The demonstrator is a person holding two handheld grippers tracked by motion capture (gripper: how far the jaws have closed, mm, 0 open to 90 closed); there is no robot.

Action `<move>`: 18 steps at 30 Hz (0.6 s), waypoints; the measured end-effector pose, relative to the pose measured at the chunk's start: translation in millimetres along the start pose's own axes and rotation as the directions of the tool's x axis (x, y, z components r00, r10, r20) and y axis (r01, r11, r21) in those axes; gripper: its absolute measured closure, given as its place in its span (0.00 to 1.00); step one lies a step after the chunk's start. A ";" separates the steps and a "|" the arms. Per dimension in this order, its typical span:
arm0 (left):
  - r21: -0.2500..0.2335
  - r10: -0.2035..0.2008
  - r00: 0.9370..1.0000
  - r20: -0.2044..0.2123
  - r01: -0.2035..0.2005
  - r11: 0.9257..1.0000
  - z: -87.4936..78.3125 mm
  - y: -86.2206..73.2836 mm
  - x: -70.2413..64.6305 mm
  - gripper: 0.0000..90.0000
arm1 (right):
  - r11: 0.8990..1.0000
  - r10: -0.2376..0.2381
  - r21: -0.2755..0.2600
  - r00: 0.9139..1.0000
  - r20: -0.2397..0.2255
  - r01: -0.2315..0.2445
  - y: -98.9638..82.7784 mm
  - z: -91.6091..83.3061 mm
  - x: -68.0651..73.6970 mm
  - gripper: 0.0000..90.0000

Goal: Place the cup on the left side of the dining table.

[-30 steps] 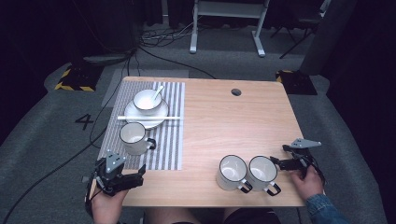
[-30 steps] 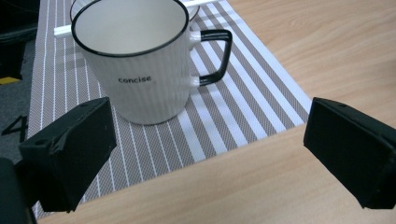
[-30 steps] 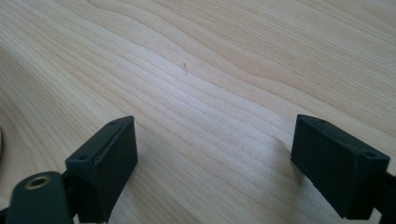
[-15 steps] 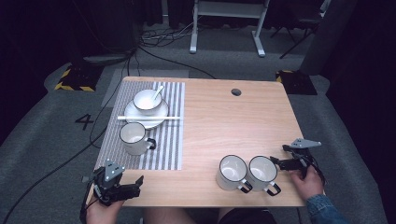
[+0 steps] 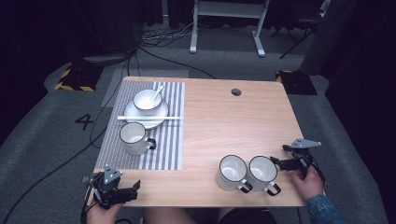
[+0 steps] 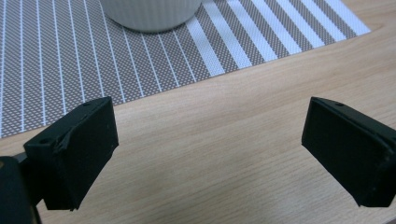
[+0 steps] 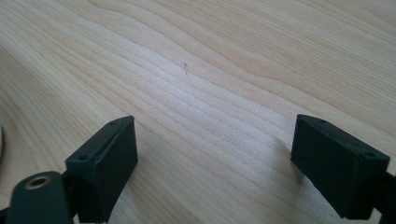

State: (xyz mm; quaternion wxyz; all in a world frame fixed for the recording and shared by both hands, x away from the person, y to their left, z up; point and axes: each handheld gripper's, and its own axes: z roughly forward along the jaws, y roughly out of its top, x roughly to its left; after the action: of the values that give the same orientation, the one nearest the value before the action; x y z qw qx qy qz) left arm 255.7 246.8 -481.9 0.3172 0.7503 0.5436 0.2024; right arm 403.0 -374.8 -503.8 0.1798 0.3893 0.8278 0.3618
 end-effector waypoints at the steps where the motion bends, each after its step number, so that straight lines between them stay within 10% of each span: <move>1: 0.000 -0.001 1.000 -0.002 0.001 1.000 1.2 -0.8 -0.6 0.04 | 1.000 0.003 -0.001 1.000 -0.001 -0.003 0.1 0.0 0.3 0.16; 18: 0.012 0.001 1.000 -0.017 -0.001 1.000 19.7 -18.1 -1.8 0.01 | 1.000 0.000 -0.001 1.000 -0.003 0.000 -0.2 -0.1 0.2 0.16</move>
State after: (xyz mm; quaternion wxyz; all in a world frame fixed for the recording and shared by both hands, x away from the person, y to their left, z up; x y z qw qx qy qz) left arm 255.4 243.8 -508.6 0.3081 0.7505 0.5472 0.2058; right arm 402.7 -374.7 -503.8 0.1789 0.3886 0.8279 0.3628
